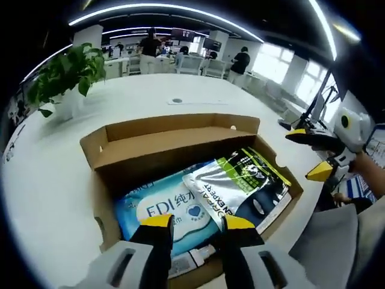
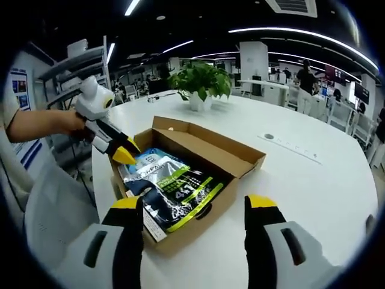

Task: Operate the shoe box by opening the lid, removing the specified soft item, and placing it in the target area until the item is outside and the box remains undamaged.

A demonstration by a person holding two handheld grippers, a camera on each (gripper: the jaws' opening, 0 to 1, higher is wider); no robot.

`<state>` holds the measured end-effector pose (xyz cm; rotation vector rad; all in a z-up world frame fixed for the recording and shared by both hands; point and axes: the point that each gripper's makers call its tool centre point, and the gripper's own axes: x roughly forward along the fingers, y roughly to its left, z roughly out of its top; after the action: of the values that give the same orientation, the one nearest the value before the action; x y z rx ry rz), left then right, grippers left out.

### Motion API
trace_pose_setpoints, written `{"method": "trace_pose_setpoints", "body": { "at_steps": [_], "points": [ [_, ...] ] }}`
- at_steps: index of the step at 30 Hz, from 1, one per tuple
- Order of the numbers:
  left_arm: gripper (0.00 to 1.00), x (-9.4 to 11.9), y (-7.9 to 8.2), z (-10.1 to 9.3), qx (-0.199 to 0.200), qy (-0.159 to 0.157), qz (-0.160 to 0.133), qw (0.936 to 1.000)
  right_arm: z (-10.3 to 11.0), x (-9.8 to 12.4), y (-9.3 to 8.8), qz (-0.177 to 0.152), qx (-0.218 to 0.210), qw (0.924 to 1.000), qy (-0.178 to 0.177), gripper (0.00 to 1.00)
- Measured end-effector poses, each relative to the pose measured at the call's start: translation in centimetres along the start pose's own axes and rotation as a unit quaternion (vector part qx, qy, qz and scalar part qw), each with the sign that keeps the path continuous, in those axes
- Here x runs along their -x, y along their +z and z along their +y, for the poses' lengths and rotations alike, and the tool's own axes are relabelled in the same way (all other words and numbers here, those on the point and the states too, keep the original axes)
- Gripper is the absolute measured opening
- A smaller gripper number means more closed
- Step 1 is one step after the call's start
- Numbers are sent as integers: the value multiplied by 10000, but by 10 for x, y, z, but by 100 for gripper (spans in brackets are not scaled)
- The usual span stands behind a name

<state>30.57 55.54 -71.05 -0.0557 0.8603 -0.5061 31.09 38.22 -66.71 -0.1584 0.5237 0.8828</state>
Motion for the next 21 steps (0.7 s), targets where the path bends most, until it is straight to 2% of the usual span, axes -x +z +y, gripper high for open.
{"method": "trace_pose_setpoints", "body": {
  "at_steps": [10, 17, 21],
  "points": [
    [30, -17, -14, -12, 445, -440, 274, 9977, 8, 5, -5, -4, -14, 10000, 15, 65],
    [25, -25, -14, -16, 754, -602, 300, 9949, 13, 8, -10, 25, -40, 10000, 38, 65],
    [22, -28, -10, -21, 1168, -813, 282, 9894, 15, 9, -11, 24, -65, 10000, 41, 65]
  ]
}}
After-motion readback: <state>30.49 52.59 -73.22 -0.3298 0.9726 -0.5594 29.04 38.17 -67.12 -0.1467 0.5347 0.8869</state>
